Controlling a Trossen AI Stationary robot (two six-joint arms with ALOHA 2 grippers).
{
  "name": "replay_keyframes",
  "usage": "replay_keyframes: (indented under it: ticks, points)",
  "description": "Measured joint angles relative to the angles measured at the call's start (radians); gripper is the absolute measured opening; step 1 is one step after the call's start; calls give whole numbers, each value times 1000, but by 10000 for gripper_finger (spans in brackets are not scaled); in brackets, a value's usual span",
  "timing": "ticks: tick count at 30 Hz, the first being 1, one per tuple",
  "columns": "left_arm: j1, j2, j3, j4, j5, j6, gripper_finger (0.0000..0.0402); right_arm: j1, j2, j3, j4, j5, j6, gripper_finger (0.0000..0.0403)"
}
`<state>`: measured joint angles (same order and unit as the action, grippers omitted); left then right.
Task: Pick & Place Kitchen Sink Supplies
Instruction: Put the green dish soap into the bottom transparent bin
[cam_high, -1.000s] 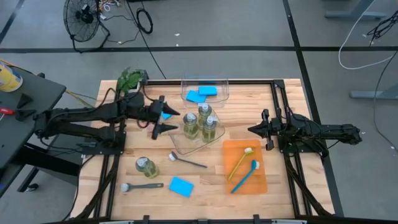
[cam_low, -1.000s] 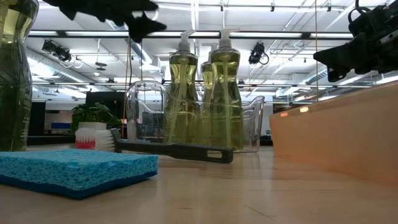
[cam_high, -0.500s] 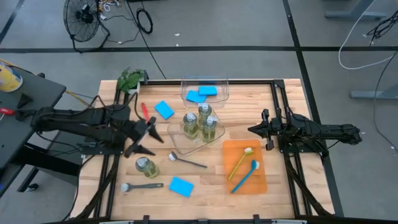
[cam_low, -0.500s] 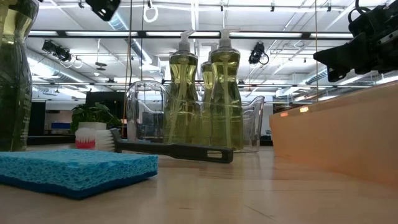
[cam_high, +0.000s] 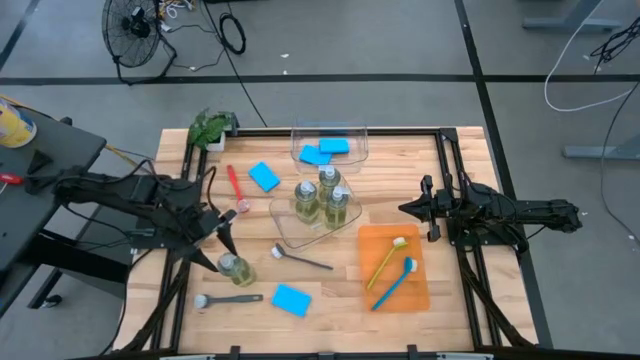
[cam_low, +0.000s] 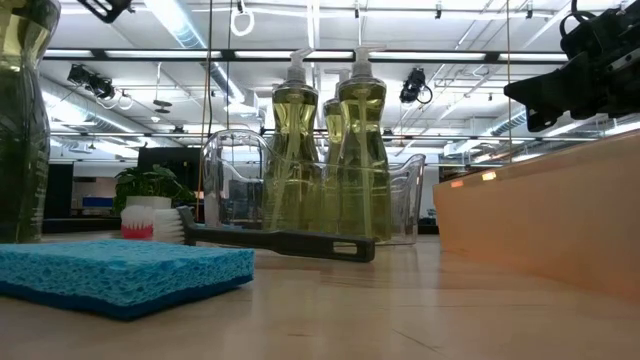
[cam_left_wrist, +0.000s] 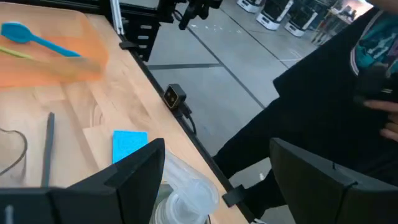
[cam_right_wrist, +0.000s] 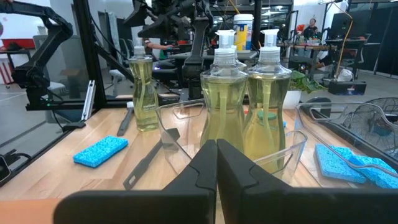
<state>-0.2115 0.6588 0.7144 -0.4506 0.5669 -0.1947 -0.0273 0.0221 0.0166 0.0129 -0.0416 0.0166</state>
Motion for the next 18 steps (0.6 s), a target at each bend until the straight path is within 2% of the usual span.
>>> replay_keyframes:
  ticks: [9,18]
  points:
    - [-87,-1,4,-37,-195,1,295,0,0,0,0,0,0,7]
    - [-90,4,46,-30,-211,-31,295,0,0,0,0,0,0,7]
